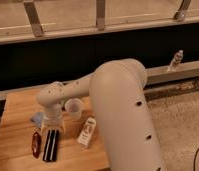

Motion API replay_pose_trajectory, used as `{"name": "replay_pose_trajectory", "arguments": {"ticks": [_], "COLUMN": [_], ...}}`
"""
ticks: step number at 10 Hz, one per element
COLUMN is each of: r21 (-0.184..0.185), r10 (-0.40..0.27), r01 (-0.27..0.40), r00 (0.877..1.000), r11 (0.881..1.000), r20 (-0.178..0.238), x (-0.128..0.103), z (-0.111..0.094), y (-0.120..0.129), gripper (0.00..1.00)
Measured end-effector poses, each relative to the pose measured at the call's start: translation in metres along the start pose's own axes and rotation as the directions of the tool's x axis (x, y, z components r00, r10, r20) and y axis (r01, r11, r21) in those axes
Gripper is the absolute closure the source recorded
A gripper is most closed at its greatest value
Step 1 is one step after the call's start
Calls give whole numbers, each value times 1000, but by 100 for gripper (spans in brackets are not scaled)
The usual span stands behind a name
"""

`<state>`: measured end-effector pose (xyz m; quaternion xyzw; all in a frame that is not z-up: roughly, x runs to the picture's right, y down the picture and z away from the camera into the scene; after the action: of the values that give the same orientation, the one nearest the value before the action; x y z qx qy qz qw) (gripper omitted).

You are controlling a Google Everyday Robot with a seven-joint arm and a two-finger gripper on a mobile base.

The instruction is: Place the eraser on the white sponge

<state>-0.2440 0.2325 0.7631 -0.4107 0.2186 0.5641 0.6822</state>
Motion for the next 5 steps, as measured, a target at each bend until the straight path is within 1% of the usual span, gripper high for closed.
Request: {"name": "replay_pose_trajectory", "arguments": {"ticks": [1, 2, 5], "r21": [3, 4, 6], "r10": [1, 5, 9], "r01": [-1, -5, -9], "r00": [1000, 1000, 997], "r11": [1000, 1000, 1000], "r20": [-13, -31, -72], "x": [0, -1, -3], "z": [6, 17, 34], "y": [2, 0, -1], "gripper": [35, 35, 35]}}
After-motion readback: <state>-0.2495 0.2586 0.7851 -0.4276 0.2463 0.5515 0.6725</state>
